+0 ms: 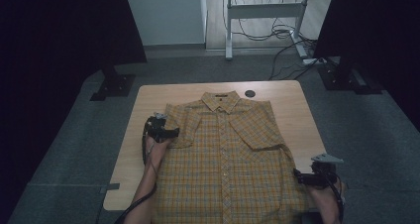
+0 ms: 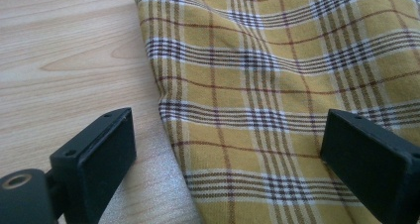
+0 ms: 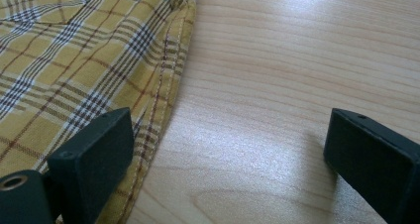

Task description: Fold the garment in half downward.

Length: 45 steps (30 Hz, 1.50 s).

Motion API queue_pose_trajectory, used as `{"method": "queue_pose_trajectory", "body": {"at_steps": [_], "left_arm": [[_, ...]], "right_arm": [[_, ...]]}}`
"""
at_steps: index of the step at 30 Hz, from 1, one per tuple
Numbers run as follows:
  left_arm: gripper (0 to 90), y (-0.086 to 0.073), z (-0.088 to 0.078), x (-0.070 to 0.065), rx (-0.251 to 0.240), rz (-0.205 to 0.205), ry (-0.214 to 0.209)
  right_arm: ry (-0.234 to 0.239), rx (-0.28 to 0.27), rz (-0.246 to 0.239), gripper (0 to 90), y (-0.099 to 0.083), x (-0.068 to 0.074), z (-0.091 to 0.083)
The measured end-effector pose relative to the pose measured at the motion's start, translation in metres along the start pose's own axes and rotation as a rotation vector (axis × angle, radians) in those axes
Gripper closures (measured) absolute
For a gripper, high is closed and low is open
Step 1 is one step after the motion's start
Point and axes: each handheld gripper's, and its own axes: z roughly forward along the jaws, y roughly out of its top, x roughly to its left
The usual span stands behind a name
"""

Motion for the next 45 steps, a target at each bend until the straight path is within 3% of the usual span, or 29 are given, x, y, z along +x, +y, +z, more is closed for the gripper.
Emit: {"method": "queue_pose_trajectory", "body": {"at_steps": [11,19,32,45], "left_arm": [[8.1,-0.001,-0.001,-0.002,-0.005,-0.009,0.011],[9.9,-0.001,-0.001,-0.002,-0.008,-0.004,0.01],[10.1,-0.001,-0.002,-0.003,-0.008,-0.007,0.01],[10.2,-0.001,-0.002,-0.002,-0.008,-0.007,0.01]], "right_arm": [[0.009,0.0,-0.007,4.9,0.0,0.0,0.0],[0.022,0.001,0.014,6.0,0.006,-0.001,0.001],[0.063,-0.027,0.032,6.5,0.027,0.001,0.008],[0.08,-0.056,-0.007,6.6,0.054,0.006,0.023]]}}
